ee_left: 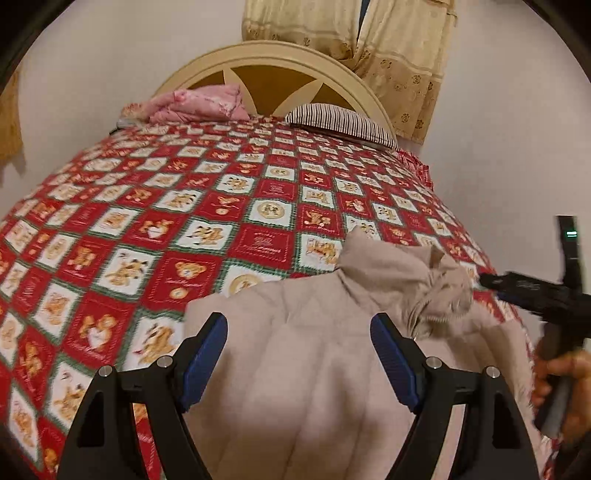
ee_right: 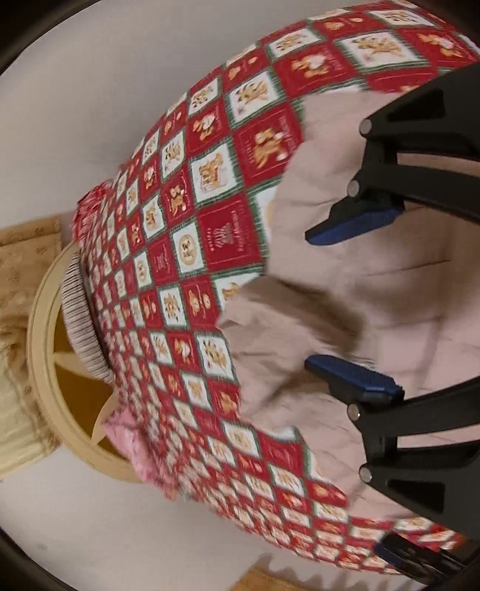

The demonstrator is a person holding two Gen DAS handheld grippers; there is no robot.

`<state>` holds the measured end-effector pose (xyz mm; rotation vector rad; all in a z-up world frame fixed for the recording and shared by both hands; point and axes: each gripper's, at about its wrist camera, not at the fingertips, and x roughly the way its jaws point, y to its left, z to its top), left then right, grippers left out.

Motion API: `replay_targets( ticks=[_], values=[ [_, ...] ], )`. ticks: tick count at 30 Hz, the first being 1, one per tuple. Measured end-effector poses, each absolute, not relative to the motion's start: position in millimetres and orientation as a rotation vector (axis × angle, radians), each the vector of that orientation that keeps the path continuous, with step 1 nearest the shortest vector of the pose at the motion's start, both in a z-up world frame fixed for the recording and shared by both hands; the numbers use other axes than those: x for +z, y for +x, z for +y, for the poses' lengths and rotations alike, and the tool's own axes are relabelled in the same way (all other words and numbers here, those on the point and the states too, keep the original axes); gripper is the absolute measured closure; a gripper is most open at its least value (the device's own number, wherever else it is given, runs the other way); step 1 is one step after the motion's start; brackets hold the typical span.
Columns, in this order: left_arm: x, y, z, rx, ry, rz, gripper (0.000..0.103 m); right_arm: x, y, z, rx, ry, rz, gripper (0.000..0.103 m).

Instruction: Fold large clothes

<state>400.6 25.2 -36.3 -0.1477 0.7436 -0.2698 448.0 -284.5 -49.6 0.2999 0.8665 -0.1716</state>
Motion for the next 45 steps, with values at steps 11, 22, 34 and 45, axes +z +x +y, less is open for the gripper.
replay_targets(
  ticks=[11,22,34,45],
  values=[
    [-52.1,428.8,12.4,-0.303,-0.162,0.792,0.023,-88.3,455.2,-297.1,-0.198,0.334,0.959,0.096],
    [-17.3,449.9,-44.1,-0.363,-0.147,0.747,0.023,-148.6,391.1,-320.0,-0.188,0.464,0.797,0.1],
    [-89.5,492.8,-64.9,-0.218,-0.149,1.016,0.095,-152.5,387.6,-329.8,-0.132,0.562,0.758,0.1],
    [-147.7,445.7,-17.8,-0.237,-0.377,0.866,0.094,-148.8,388.1,-328.4,-0.128,0.561,0.771,0.094]
  ],
)
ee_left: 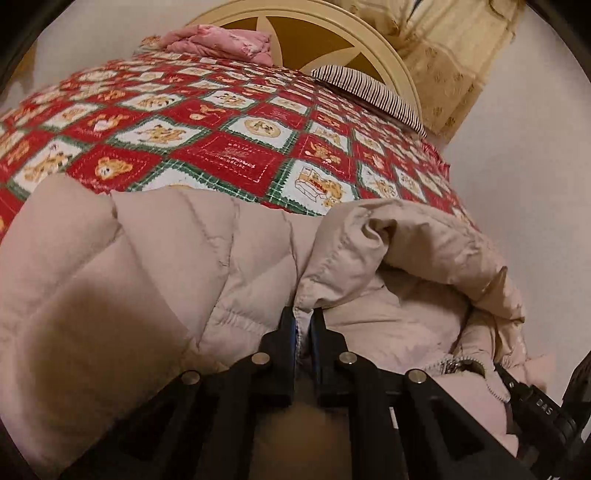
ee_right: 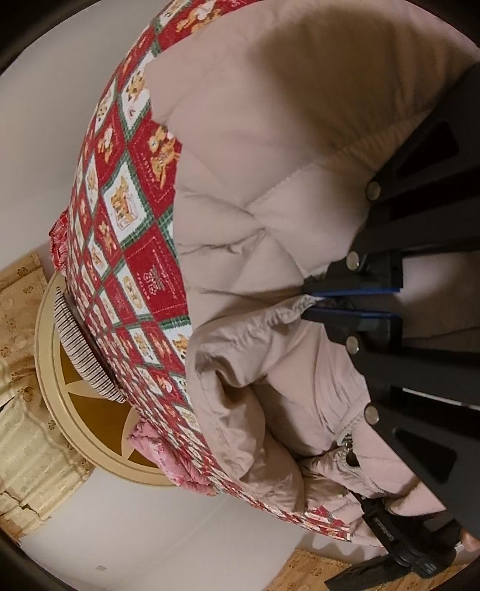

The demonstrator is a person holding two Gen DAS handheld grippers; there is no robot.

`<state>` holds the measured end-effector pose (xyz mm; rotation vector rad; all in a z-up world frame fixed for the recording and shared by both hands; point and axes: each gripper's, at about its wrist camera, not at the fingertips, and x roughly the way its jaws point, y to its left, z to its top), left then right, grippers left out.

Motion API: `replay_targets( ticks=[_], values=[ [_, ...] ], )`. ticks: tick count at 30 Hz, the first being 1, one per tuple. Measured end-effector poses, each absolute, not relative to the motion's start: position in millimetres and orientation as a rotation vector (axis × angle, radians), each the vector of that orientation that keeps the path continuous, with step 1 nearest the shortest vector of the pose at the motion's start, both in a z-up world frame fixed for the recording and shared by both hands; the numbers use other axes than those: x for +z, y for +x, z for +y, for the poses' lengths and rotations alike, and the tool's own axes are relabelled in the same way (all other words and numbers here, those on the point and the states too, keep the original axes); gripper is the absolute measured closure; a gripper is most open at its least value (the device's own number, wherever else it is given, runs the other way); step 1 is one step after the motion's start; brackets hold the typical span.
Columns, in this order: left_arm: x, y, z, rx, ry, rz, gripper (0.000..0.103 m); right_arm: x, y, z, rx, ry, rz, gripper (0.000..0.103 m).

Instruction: Fold large clothes

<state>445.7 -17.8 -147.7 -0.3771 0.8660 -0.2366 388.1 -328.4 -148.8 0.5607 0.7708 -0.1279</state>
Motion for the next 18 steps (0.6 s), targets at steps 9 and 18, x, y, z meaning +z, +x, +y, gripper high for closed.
replay_targets(
  ticks=[9,18],
  values=[
    [-147.3,447.2,-16.6,-0.252,-0.419,0.85,0.094,-53.5,365.6,-331.2,-0.198,0.536,0.502,0.071],
    [-149.0,449.9,-12.1,-0.26,-0.436,0.843,0.094,-97.4,473.6,-281.7,-0.066,0.335,0.915,0.078]
  ],
)
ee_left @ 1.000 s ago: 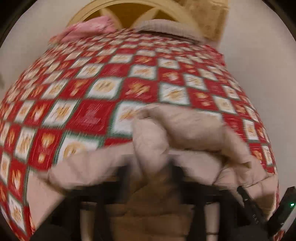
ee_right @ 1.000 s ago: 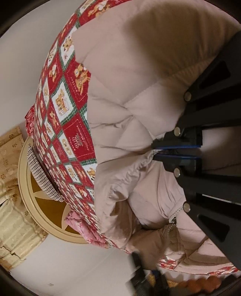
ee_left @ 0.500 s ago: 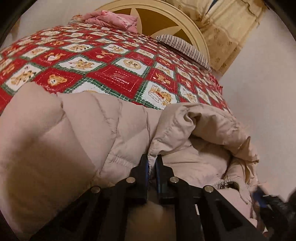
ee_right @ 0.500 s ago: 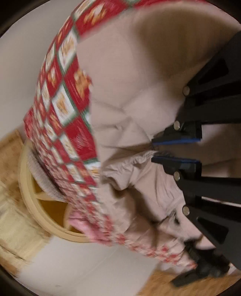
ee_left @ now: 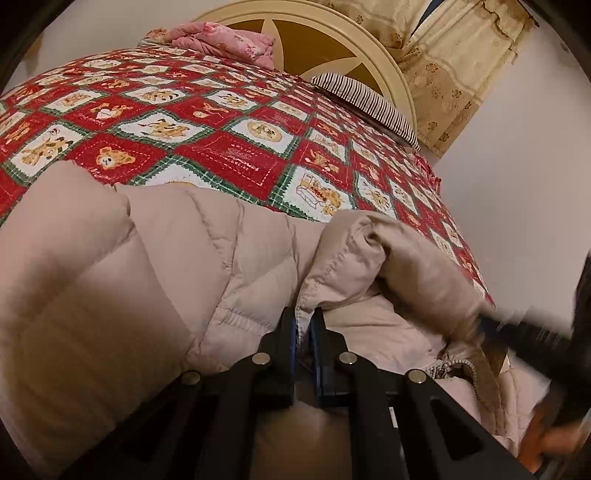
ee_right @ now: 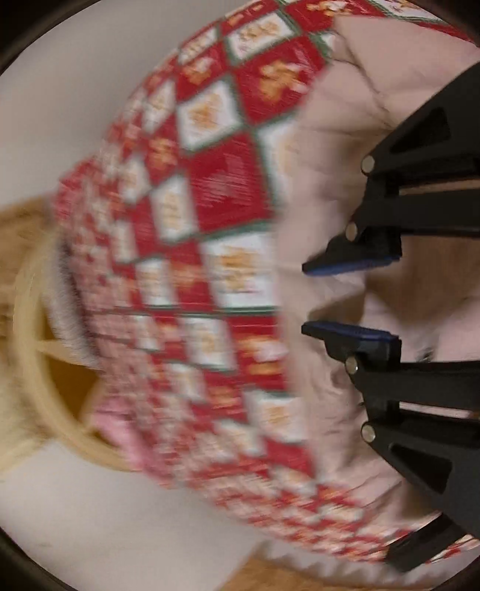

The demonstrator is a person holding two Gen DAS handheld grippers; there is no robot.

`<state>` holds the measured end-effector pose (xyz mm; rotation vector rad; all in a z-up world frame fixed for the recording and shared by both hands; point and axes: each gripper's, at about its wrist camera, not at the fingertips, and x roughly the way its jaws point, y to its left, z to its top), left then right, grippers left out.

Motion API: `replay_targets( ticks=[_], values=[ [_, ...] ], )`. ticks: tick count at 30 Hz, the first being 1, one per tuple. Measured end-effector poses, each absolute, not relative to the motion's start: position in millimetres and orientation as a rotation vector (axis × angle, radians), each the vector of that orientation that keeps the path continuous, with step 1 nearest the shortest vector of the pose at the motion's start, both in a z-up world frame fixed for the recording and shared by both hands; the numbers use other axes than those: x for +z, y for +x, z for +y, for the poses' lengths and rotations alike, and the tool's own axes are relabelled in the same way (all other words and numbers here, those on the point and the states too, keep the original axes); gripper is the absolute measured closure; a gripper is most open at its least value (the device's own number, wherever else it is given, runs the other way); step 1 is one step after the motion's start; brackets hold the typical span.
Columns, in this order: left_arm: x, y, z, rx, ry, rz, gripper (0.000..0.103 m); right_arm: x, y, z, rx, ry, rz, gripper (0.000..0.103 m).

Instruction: Fold large clothes

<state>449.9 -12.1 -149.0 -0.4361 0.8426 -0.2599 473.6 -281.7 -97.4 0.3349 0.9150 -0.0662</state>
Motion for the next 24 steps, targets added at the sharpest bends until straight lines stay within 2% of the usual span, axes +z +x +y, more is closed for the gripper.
replay_targets(
  ticks=[2,7,13,19,21,24],
  values=[
    [-147.1,448.2,-13.0,-0.26,-0.43,0.837,0.094,-124.8,462.1,-273.1,-0.069,0.249,0.982,0.085],
    [-130.4,436.1,-16.9,-0.202,-0.351,0.819,0.094,-146.5,442.9,-286.4,-0.041,0.285,0.842,0.086],
    [-86.4,396.8,-10.5,-0.189,-0.315,0.789,0.094,-143.3,448.4,-277.2,-0.06,0.22,0.828,0.086],
    [-34.4,448.8,-77.7,-0.372,-0.229,0.7,0.094,-141.9,445.9,-275.3,-0.059,0.219,0.819,0.086],
    [-44.8,472.9,-97.4,-0.395,-0.22,0.748,0.094,-141.8,444.6,-274.5,-0.06,0.221,0.815,0.086],
    [-94.3,497.8,-116.1,-0.389,-0.182,0.901,0.093,-141.9,444.9,-276.0,-0.053,0.233,0.812,0.086]
  ],
)
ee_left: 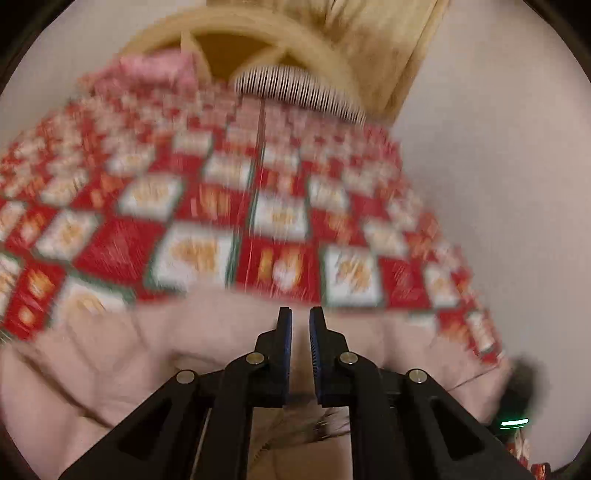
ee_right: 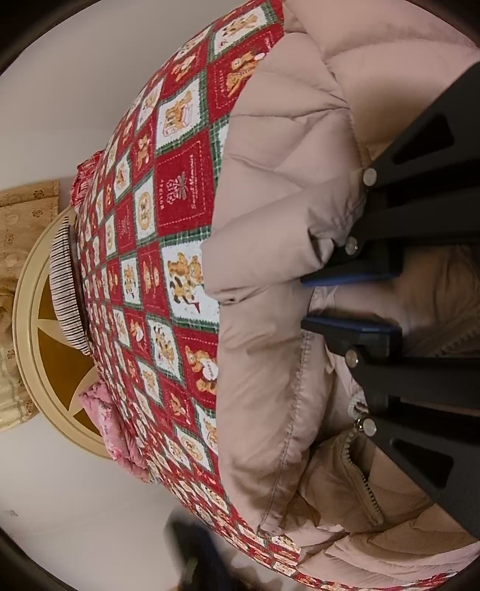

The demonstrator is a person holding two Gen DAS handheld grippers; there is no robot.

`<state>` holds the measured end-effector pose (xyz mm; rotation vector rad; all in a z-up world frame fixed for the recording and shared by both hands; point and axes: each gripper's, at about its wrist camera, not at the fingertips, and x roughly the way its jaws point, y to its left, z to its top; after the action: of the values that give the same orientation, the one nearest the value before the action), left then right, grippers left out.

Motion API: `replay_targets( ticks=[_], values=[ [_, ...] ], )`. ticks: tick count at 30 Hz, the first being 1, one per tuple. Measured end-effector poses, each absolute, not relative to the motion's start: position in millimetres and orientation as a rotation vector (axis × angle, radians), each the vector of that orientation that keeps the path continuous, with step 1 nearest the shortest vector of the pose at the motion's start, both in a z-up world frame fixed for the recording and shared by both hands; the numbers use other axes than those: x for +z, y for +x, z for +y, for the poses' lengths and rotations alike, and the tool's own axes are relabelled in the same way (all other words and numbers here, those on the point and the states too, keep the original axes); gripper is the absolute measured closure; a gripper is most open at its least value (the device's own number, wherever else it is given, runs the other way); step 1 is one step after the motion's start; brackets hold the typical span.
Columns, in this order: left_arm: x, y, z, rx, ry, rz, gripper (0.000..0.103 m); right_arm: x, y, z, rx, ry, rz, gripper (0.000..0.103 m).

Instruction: Fold large clothes

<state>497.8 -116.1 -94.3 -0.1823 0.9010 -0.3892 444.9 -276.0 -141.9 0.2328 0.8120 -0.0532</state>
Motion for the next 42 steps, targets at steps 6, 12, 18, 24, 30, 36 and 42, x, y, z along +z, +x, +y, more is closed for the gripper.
replay_targets(
  ticks=[6,12,18,24,30,36,42],
  values=[
    [-153.9,497.7,-88.4,-0.428,-0.347,0.936,0.1,-140.3,442.9,-275.9,-0.03,0.24,0.792,0.086],
    [-155.7,499.7,-94.5,-0.423,-0.343,0.944,0.1,-129.1,423.9,-282.0,-0.016,0.285,0.68,0.082],
    [-154.1,497.2,-97.8,-0.408,-0.302,0.931,0.1,-144.5,436.5,-301.0,-0.084,0.39,0.775,0.087],
    [-152.3,497.4,-101.5,-0.389,-0.266,0.928,0.1,-144.9,446.1,-289.9,-0.109,0.342,0.805,0.087],
    [-150.1,492.7,-98.6,-0.39,-0.253,0.932,0.1,-126.1,435.0,-275.1,-0.126,0.275,0.833,0.079],
    [-151.9,492.1,-93.8,-0.409,-0.299,0.927,0.1,-63.7,406.7,-318.2,-0.139,0.462,0.64,0.079],
    [-153.3,493.4,-89.9,-0.429,-0.336,0.926,0.1,-104.5,470.8,-332.7,-0.072,0.513,0.783,0.077]
  ],
)
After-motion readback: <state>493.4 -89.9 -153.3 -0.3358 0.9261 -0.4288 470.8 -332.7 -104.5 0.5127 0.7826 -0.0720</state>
